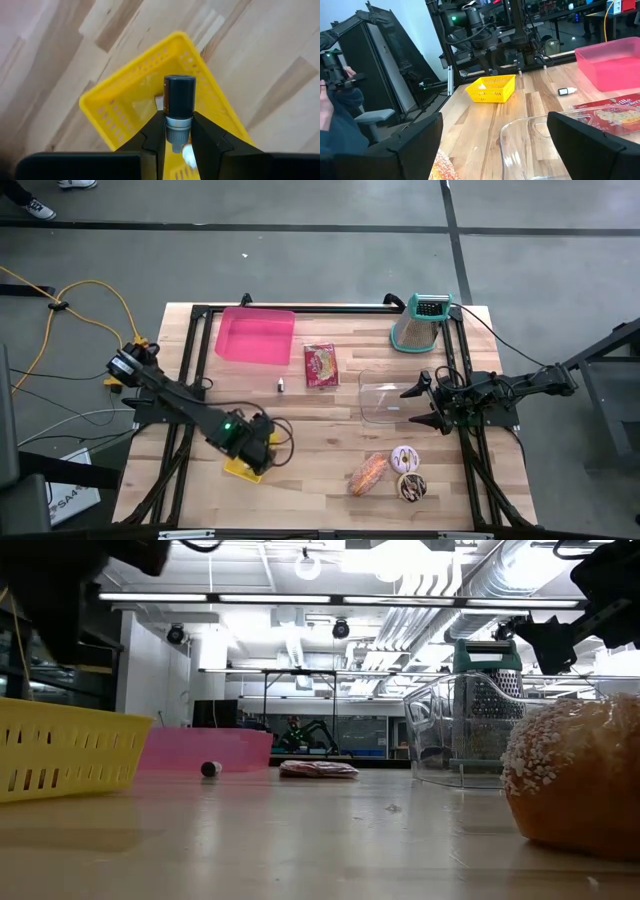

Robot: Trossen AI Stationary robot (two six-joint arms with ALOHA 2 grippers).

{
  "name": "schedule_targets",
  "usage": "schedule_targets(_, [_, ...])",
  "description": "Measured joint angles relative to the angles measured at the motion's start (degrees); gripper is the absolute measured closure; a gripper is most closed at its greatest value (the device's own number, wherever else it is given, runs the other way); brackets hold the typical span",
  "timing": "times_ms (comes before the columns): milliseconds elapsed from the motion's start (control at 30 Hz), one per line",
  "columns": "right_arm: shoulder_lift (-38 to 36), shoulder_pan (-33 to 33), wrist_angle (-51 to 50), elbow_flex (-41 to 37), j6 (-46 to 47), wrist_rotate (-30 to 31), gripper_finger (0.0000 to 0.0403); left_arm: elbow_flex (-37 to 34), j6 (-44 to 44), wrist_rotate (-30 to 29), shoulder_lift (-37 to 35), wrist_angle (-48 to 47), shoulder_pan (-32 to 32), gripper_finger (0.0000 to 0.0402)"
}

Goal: Pick & Place Food Item
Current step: Put the yellow food coloring bottle into the yellow bin

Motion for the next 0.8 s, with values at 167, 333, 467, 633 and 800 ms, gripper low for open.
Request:
schedule_targets(167, [0.0,0.0,0.0,0.0,0.0,0.0,0.0055,0.0,-5.2,-0.8,0.0,-1.2,-2.0,0.0336])
schedule_targets(333, [0.0,0.0,0.0,0.0,0.0,0.0,0.0055,0.0,-7.8,-0.9,0.1,-1.6,-2.0,0.0336])
schedule_targets(467, [0.0,0.0,0.0,0.0,0.0,0.0,0.0055,-0.8,-9.6,-0.8,2.1,-1.0,-2.0,0.0336])
schedule_targets(633, [0.0,0.0,0.0,0.0,0.0,0.0,0.0055,-1.1,-10.2,-0.6,5.6,2.1,-2.0,0.0336])
schedule_targets(800, [0.0,0.0,0.0,0.0,0.0,-0.1,0.0055,-1.1,-10.9,0.0,8.6,4.2,-2.0,0.0336])
